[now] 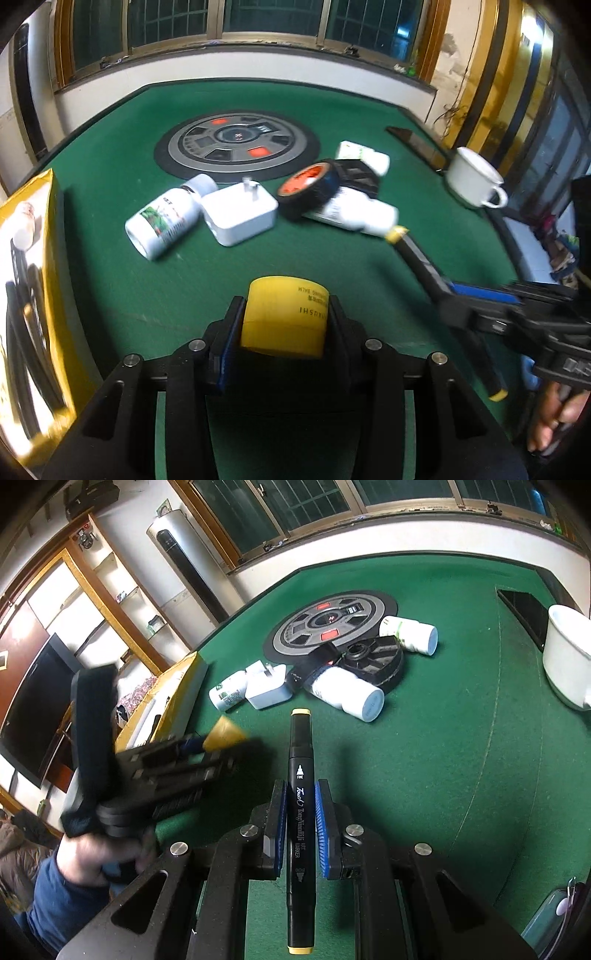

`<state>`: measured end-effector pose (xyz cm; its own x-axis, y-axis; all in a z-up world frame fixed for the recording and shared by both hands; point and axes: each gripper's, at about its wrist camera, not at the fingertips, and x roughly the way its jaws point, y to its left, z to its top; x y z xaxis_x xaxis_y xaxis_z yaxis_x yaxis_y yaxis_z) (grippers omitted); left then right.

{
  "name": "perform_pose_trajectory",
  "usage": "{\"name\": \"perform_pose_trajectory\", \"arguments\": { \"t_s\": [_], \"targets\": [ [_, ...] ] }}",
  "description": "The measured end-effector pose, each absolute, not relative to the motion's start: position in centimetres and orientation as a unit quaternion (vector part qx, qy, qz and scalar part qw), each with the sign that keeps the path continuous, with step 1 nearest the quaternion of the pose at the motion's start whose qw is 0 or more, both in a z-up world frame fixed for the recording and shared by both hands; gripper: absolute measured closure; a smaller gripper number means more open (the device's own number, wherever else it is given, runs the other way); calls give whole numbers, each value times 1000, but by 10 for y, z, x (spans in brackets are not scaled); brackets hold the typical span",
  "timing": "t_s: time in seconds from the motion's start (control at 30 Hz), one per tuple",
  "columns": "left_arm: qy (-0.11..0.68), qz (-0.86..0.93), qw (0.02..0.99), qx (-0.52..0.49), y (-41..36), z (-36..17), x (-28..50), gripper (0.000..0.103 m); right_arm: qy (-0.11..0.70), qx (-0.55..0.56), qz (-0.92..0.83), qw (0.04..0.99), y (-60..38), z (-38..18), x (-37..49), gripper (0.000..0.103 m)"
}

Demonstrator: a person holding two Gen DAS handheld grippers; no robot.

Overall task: Organize rigid objects
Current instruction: 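Grasp the yellow tape roll with the left gripper, then carry the tape roll and marker to the tray with both grippers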

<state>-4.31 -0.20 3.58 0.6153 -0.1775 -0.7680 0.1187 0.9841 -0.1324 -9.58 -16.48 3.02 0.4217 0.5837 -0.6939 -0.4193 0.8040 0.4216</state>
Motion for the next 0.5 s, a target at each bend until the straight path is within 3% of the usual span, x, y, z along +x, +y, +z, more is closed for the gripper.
{"name": "perform_pose_trajectory", "arguments": {
  "t_s": [0.5],
  "targets": [
    [403, -99, 904, -104, 5, 52, -85, 63, 441, 100, 302, 839, -165, 31, -105, 90]
  ]
}}
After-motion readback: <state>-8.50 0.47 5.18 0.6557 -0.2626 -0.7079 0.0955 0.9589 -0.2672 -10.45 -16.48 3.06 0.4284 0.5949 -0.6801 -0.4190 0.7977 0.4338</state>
